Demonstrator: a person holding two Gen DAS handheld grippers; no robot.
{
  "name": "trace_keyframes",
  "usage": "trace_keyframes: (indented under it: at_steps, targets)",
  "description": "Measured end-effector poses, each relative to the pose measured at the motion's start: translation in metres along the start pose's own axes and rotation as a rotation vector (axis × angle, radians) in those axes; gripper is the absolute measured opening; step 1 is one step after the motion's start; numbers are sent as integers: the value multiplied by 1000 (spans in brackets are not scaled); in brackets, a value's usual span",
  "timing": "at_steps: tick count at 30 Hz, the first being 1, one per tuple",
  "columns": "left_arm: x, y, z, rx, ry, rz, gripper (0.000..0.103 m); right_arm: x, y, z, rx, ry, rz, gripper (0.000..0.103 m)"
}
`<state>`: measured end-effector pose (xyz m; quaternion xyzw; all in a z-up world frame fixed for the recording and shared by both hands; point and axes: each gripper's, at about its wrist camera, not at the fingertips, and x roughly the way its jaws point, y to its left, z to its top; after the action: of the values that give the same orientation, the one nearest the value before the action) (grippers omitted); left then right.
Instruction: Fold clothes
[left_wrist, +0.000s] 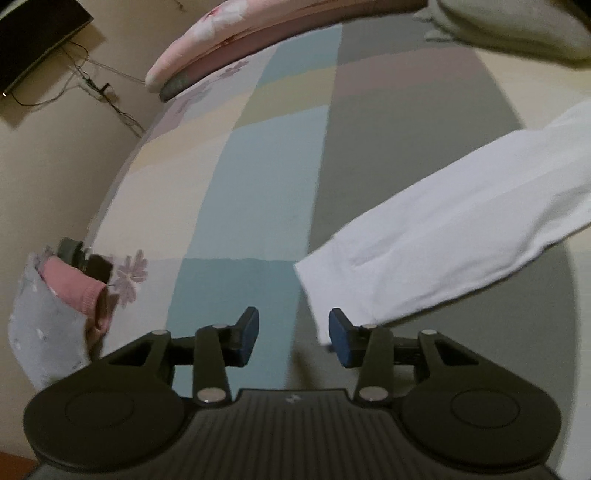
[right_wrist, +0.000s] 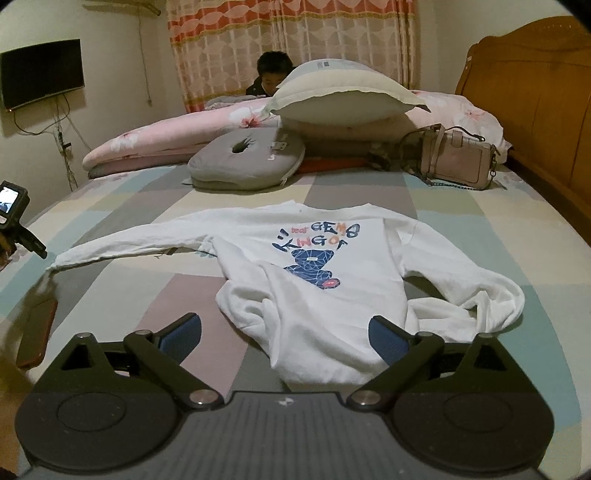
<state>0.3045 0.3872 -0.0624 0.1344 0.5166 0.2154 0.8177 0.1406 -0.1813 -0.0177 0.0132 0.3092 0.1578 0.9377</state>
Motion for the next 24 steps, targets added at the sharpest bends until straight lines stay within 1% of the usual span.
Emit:
trace_keyframes:
  at_steps: [4, 8, 10, 14, 16, 18, 19, 21, 24]
  targets:
    - [-23, -28, -4, 53, -44, -75, 47, 1, 0, -4, 11, 23, 6, 100]
    - [-56, -80, -6, 131, -107, -186, 51, 0, -4, -10, 28, 43, 6, 101]
    - [-75, -111, -7, 185, -147, -240, 53, -1, -9, -13, 38, 49, -2, 102]
    - [-120, -180, -13, 308, -226, -377, 55, -1, -25, -25, 60, 70, -58, 103]
    - [-143, -212, -18, 367, -267, -432, 59, 3, -36, -32, 66, 87, -85, 103]
    - [-165, -242, -25, 419, -309, -484, 67, 9, -52, -39, 85, 116, -129, 103]
    - [-175, -256, -28, 439, -330, -511, 68, 14, -61, -43, 97, 136, -154, 103]
    - [-197, -288, -37, 462, -375, -558, 74, 24, -81, -51, 121, 175, -203, 103]
    - [-219, -326, -53, 472, -409, -607, 74, 38, -108, -63, 141, 217, -304, 103]
